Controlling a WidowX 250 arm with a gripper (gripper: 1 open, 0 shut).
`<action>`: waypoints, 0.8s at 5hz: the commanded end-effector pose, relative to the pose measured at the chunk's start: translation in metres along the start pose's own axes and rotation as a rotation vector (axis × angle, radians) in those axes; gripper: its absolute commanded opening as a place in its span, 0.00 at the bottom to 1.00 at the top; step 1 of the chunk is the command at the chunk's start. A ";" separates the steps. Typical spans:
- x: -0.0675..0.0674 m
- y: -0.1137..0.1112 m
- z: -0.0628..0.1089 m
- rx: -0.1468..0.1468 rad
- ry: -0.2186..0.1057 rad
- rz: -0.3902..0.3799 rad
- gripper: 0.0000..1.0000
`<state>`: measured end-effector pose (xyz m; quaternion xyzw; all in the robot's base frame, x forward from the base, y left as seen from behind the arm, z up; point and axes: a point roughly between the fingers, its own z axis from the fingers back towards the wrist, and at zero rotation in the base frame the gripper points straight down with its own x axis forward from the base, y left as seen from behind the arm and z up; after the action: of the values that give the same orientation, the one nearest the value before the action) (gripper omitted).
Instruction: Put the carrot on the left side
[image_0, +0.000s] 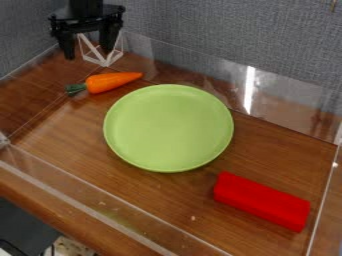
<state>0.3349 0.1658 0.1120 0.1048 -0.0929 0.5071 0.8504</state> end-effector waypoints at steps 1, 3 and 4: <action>0.010 0.009 0.017 -0.033 -0.031 0.013 1.00; -0.010 0.008 0.041 -0.026 0.004 0.018 1.00; -0.019 0.006 0.052 -0.028 0.019 0.020 1.00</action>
<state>0.3165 0.1411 0.1328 0.0945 -0.0576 0.5169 0.8489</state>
